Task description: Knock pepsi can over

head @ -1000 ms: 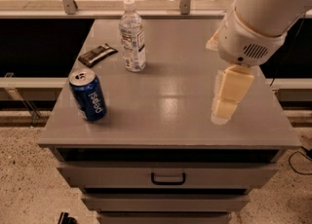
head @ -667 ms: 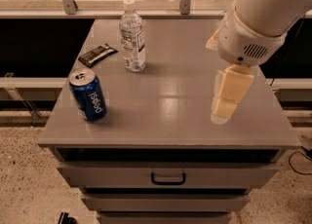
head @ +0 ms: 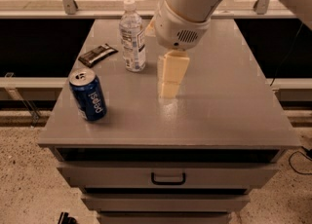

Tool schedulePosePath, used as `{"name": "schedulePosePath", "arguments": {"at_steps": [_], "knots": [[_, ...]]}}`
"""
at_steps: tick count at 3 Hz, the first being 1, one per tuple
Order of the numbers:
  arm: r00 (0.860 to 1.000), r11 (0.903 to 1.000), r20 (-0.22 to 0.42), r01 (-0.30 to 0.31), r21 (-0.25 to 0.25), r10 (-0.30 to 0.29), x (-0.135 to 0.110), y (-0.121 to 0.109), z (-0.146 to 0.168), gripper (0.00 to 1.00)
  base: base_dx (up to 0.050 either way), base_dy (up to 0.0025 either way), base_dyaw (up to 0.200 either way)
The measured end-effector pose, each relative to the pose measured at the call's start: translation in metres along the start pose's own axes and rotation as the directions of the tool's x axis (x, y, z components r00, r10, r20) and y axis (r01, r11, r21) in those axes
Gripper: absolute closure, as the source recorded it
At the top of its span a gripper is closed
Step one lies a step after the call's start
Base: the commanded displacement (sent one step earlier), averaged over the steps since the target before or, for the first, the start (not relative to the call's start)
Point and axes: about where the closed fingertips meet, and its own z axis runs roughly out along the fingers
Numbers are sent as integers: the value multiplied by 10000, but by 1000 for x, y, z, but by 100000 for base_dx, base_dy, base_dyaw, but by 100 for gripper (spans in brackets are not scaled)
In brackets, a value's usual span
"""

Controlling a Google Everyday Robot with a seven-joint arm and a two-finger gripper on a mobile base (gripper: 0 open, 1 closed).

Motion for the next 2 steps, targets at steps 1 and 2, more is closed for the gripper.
{"name": "schedulePosePath", "arguments": {"at_steps": [1,2], "knots": [[10000,10000,-4,-7,6,7,0,0,0,0,0,0,0],[9960,9998,881,-119,-171,134,-3,-2,9,0,0,0,0]]}}
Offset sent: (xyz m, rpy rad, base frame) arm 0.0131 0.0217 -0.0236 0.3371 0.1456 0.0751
